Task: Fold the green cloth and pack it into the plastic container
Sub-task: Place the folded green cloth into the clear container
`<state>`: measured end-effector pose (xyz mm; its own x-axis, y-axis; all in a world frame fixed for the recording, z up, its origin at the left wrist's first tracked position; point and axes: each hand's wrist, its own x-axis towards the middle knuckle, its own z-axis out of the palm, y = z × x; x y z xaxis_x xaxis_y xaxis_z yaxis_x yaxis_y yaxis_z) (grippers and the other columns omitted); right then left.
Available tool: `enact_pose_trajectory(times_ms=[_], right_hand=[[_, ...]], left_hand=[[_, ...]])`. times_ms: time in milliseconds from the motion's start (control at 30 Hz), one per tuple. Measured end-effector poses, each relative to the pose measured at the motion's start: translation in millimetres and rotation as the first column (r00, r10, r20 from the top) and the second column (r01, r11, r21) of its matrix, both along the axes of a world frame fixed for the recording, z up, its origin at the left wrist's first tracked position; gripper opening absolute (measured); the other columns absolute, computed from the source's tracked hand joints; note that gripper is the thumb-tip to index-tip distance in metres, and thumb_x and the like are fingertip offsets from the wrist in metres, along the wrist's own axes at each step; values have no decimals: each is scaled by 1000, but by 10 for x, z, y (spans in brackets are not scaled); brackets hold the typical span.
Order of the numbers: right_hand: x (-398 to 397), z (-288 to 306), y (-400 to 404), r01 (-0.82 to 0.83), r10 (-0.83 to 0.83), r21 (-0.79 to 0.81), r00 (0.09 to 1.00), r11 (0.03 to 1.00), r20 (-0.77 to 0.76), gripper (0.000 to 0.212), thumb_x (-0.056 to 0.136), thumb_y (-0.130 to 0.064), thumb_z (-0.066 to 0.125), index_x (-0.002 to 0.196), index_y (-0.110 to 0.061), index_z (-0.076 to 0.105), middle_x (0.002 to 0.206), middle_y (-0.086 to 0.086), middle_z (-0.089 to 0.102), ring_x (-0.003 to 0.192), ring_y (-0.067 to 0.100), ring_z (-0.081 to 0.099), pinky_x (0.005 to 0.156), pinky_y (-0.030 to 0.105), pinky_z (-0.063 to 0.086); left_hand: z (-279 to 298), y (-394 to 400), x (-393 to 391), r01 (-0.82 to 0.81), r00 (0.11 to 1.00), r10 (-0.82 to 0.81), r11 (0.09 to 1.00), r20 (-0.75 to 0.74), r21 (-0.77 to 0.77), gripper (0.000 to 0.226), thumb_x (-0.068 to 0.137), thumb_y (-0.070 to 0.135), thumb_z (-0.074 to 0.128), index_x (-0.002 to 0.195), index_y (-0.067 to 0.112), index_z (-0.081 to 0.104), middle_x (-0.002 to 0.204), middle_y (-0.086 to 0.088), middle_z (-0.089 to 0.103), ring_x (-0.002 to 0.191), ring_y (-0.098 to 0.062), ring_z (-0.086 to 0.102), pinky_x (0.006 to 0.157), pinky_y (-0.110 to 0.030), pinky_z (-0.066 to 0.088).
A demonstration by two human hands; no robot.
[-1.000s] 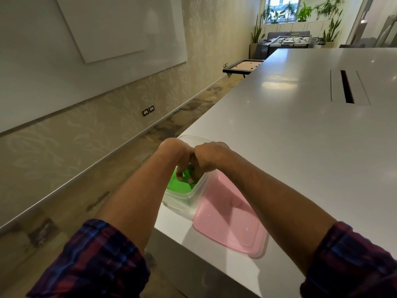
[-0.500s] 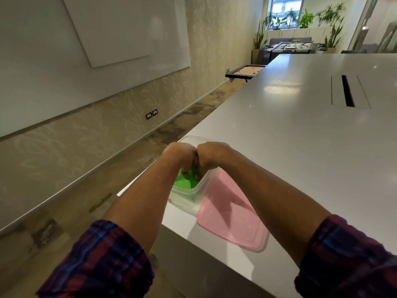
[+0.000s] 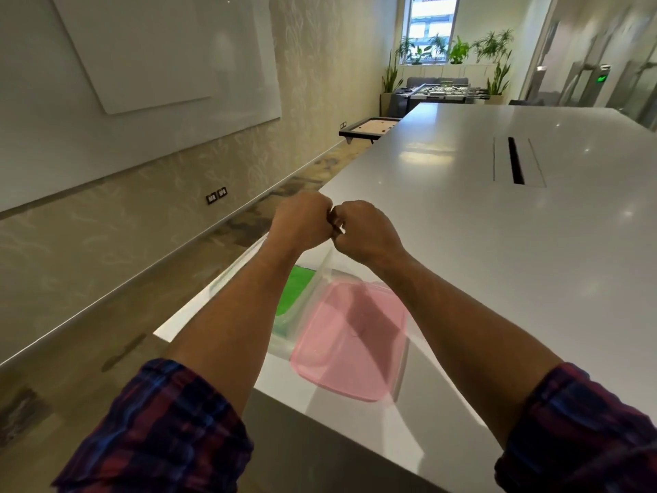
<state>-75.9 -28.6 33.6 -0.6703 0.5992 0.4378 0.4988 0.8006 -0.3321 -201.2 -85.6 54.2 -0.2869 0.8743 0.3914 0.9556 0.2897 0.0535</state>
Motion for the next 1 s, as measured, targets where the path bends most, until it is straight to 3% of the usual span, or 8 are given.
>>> enact_pose_trajectory(times_ms=[133, 267, 400, 567, 800, 1000], right_hand=[[348, -74, 163, 73, -68, 86, 996, 994, -52, 14, 85, -15, 62, 90, -11, 75, 89, 2, 72, 87, 25, 64, 72, 41, 56], [760, -187, 359, 165, -164, 196, 986, 967, -21, 19, 92, -19, 58, 94, -13, 76, 90, 2, 74, 91, 24, 65, 71, 38, 55], [1198, -329, 548, 263, -272, 269, 962, 927, -2, 25, 97, -24, 56, 104, -9, 76, 98, 8, 76, 93, 30, 69, 78, 40, 55], [1886, -515, 733, 444, -457, 272, 889, 854, -18, 32, 98, -25, 58, 120, -5, 71, 121, 13, 73, 112, 33, 68, 93, 43, 53], [2781, -693, 833, 638, -644, 213, 763, 740, -48, 52, 103, -26, 50, 149, -2, 47, 156, 16, 46, 146, 29, 43, 114, 43, 38], [3291, -905, 823, 697, -720, 201, 690, 688, 75, 76, 105, -50, 36, 163, -10, 7, 171, 7, 4, 159, 20, 4, 128, 39, 10]], left_hand=[[-32, 188, 328, 70, 997, -71, 996, 23, 55, 10, 81, 17, 53, 78, 13, 62, 90, -6, 66, 82, -31, 65, 64, -33, 37], [-147, 389, 693, 164, 982, -168, 985, 86, 61, 28, 91, 23, 50, 111, 13, 67, 113, -6, 69, 101, -32, 66, 86, -43, 48], [-337, 588, 990, 233, 970, -236, 971, 57, 55, 45, 103, 32, 44, 142, 11, 52, 148, -9, 54, 128, -33, 56, 101, -48, 46], [-558, 767, 1282, 239, 967, -248, 963, 65, 122, 57, 103, 35, 42, 154, 8, 38, 161, -11, 38, 148, -27, 36, 117, -45, 34], [-787, 922, 1637, 235, 960, -261, 948, 99, 217, 66, 105, 39, 38, 160, 6, 22, 169, -11, 18, 156, -26, 17, 125, -40, 17], [-967, 958, 1793, 330, 941, -339, 920, 8, 213, 73, 103, 45, 37, 162, 7, 15, 170, -9, 9, 158, -23, 9, 126, -41, 17]])
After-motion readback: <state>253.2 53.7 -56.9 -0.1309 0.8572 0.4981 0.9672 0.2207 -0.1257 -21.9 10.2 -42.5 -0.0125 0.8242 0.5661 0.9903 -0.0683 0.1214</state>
